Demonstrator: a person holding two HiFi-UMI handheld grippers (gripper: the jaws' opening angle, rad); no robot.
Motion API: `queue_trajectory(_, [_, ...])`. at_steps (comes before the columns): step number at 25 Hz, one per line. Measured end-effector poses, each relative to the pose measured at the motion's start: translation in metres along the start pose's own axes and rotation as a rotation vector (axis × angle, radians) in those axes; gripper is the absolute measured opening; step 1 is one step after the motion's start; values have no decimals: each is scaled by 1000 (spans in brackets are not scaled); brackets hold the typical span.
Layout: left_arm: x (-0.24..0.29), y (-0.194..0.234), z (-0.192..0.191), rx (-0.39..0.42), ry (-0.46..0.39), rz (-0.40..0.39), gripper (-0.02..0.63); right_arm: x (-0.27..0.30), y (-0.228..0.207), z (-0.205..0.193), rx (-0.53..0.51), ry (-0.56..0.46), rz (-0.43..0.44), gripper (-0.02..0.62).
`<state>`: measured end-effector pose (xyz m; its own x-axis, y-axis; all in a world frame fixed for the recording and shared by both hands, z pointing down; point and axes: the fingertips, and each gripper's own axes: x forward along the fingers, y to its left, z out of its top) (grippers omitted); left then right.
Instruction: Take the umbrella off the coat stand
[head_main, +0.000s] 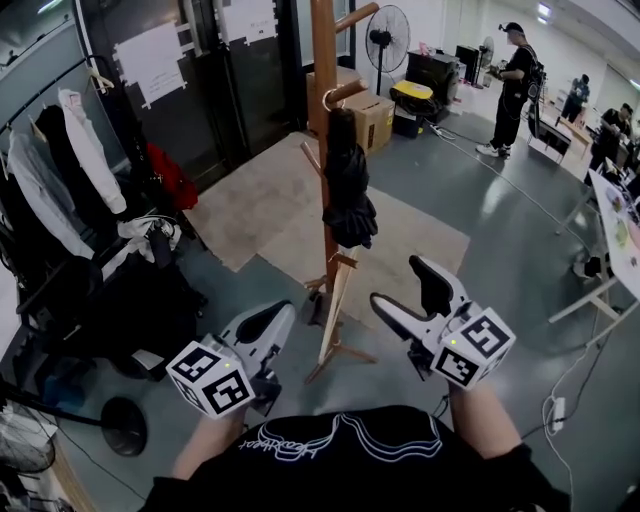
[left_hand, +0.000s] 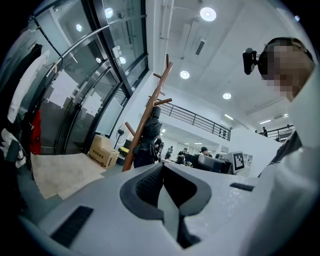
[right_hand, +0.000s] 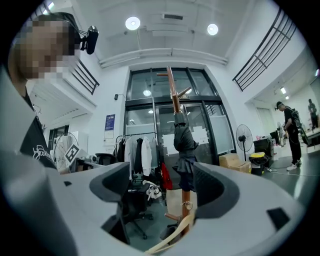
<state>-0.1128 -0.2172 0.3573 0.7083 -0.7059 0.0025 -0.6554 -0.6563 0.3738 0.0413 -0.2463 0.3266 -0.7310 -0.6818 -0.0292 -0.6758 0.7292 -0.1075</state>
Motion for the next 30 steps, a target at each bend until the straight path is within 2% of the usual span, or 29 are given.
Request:
queue_trajectory(4, [2, 13, -1, -11, -1, 4, 5, 18, -12, 1, 30, -5, -6, 385])
queue_trajectory(12, [-4, 45, 0, -32, -22, 65, 5, 63, -52, 9, -5, -7, -77, 382])
queue_trajectory(18, [-6, 67, 14, -31, -42, 120, 5, 105, -65, 17, -62, 5, -64, 383])
queue_trajectory(25, [1, 84, 24, -37, -57, 149, 5, 143, -80, 13, -69, 15, -47, 380])
queue_trajectory(30, [-1, 92, 33, -34, -69, 167, 5, 159, -85, 11, -87, 37, -34, 353])
